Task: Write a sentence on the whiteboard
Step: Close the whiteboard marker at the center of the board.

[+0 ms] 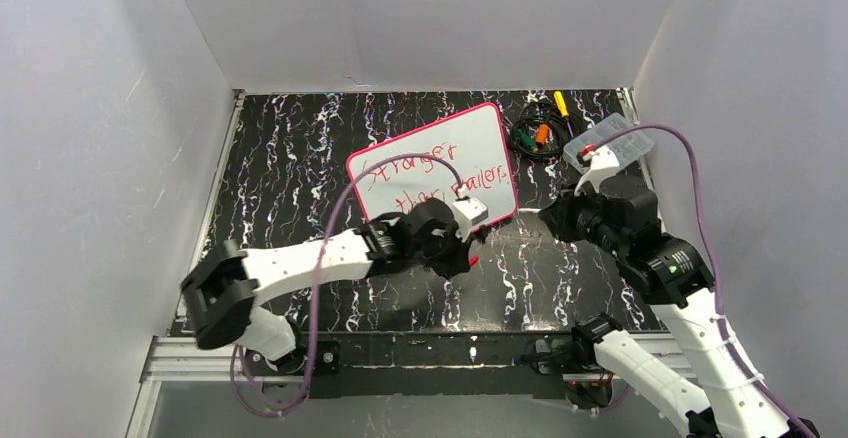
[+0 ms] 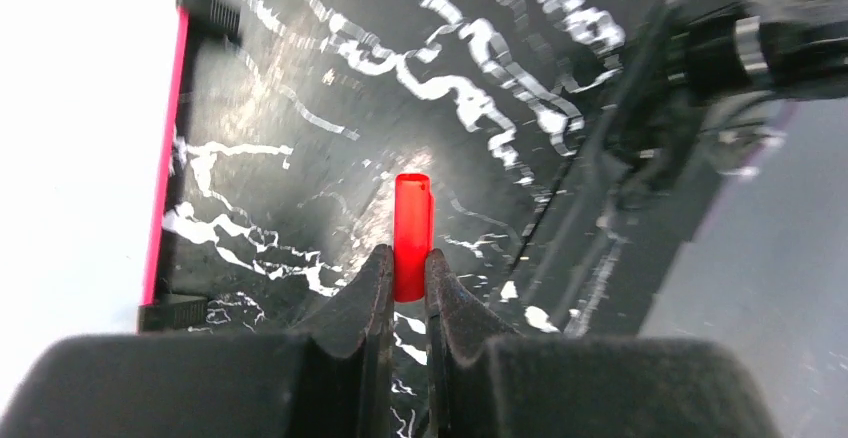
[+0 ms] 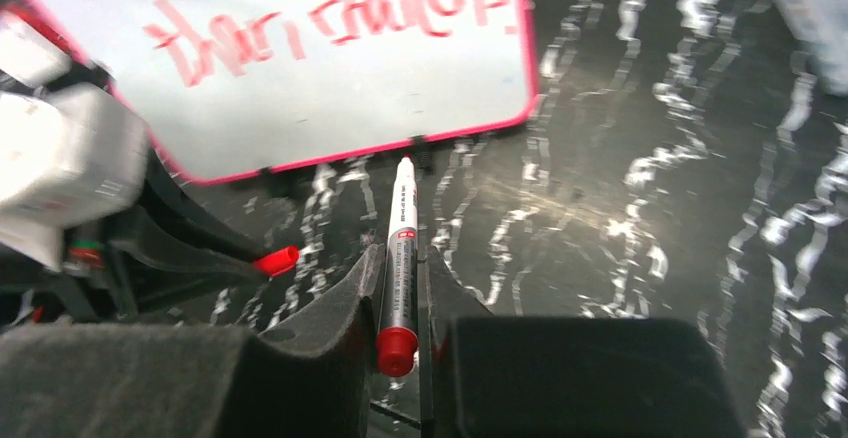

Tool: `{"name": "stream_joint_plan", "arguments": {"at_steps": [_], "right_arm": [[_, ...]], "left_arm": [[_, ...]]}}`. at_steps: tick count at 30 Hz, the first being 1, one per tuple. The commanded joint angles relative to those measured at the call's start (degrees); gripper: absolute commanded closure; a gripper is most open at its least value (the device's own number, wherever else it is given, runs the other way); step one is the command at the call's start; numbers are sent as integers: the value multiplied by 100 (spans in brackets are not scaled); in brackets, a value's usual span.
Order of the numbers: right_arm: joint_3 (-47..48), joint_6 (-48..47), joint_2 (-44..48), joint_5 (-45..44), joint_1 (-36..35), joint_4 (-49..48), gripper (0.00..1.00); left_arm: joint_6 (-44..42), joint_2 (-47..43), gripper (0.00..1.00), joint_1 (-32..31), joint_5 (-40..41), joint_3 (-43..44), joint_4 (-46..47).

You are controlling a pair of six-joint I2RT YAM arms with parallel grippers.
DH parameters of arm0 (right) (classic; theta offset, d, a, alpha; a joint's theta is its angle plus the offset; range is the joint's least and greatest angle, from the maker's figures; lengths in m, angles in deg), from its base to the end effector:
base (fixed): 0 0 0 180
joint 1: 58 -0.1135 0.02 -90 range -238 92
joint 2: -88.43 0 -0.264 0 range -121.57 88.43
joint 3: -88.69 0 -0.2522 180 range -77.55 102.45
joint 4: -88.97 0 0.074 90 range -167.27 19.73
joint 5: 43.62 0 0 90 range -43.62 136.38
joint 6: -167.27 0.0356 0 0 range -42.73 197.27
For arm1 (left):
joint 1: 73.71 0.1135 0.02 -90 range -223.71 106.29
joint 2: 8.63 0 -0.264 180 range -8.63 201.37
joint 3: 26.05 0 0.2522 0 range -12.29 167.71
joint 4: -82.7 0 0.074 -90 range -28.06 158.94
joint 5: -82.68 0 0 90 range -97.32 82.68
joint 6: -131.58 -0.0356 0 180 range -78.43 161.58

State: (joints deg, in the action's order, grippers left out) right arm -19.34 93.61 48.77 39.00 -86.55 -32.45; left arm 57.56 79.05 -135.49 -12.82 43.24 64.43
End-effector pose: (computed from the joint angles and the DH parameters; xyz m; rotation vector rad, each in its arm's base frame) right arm 0.1146 0.0571 0.3684 -0.1358 2.0399 0.3630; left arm 0.1561 -0.2980 0.2324 0.9640 2.1369 -0.8265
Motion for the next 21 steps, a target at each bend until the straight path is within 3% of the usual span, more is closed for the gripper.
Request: {"name": "stream_joint_plan", "arguments": {"at_steps": [1,8,16,21], "right_arm": [[86,20,-27,1834,-1,-691,99],[-15,443,-161,3233,-1,-1371,99],[-190,751,-648,4636,-1,-1609,99],[-172,681,-805,4803,-1,-1358,99]], "left_arm": [[-479,-1262,100,269,-1181,37,-550],[-1405,-2299,100,688,-2010,143,-1668],[-1572,-2876,100,915,-2149,-540,-1231],[-1808,-2986,100,952,-2125,-559,-1310]]}}
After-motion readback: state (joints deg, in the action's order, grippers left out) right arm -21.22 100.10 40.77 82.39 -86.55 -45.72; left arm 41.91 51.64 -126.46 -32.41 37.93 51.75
